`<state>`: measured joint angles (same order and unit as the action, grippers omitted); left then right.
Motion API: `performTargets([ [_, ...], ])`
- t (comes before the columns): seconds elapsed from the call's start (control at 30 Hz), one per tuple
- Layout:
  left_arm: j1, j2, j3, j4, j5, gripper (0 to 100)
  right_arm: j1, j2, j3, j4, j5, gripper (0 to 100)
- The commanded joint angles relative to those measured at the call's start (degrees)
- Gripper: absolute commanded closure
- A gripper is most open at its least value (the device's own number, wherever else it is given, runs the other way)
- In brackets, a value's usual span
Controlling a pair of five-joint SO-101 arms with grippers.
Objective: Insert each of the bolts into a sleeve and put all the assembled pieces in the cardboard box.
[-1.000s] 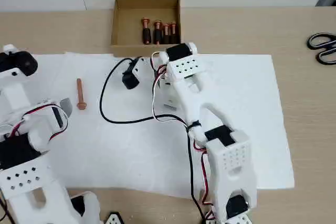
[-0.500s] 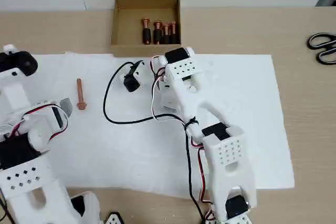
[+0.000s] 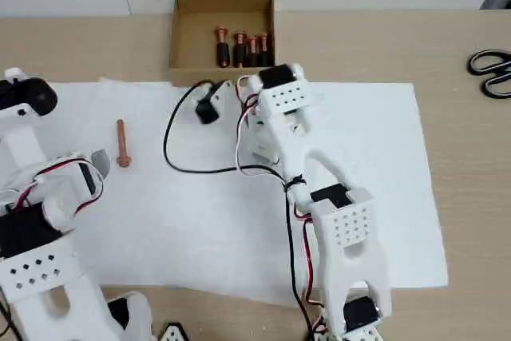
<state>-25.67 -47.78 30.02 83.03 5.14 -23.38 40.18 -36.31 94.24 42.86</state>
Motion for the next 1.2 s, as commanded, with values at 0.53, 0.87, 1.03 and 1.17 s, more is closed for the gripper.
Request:
performTargets([
  [0.53,7.9,42.8,-22.5,-1.6,-8.4,83,2.2,-18.9,2.7,2.0,-17.3,99.5],
  [0.87,6.8,67.2,-39.6,-1.8,-8.4,85,2.1,-22.7,5.2,1.9,-17.3,99.5],
  [1.03,7.9,72.1,-42.0,-2.7,-8.4,85,2.0,-22.7,5.2,1.8,-17.3,99.5],
  [1.17,7.9,75.9,-42.2,-5.7,-8.4,85,2.0,-22.8,5.2,1.9,-17.3,99.5],
])
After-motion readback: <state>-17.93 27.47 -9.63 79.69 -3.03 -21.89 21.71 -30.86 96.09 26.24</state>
